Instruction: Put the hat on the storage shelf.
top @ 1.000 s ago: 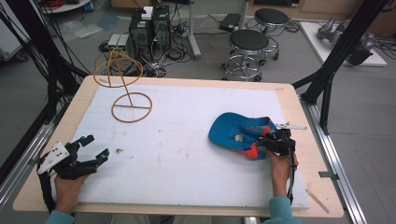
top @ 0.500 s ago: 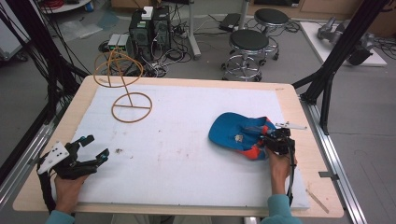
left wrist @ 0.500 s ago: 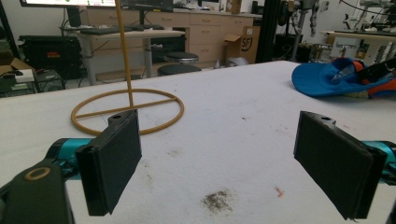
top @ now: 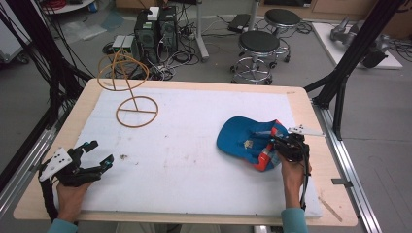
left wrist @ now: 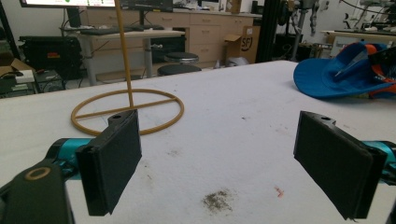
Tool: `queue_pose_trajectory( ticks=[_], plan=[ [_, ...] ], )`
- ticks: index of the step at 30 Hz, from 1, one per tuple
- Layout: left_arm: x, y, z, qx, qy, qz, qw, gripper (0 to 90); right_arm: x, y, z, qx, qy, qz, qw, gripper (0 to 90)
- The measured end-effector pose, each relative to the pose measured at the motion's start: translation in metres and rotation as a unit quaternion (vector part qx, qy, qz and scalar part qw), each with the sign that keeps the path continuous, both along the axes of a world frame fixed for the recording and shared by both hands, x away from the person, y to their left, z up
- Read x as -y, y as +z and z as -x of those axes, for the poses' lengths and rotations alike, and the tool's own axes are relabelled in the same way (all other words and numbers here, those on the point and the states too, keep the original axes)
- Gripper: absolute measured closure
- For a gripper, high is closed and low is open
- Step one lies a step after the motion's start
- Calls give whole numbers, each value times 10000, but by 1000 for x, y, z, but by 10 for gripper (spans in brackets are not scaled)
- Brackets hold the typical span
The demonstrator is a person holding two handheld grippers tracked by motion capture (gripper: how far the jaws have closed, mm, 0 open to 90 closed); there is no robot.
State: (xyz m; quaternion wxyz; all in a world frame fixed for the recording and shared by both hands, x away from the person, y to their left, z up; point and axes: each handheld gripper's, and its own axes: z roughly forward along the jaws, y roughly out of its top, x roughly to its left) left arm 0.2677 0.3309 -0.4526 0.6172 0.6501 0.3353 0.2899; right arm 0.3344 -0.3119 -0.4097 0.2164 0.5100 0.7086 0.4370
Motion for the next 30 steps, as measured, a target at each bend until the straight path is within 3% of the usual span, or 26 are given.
queue_pose_trajectory(
  ticks=[11, 20, 24, 30],
  plan=[
    [0, 0, 0, 2, -2, 5, 10000, 154, -16, 35, 10, 385, 331, 57, 9987, 873],
    [0, 0, 0, -2, -6, 7, 10000, 154, -27, 47, 14, 595, 512, 54, 9969, 872],
    [0, 0, 0, -3, -7, 5, 10000, 154, -30, 53, 14, 714, 607, -92, 9956, 871],
    [0, 0, 0, -3, -6, -3, 10000, 154, -40, 66, 15, 793, 729, -32, 9942, 875]
  ],
)
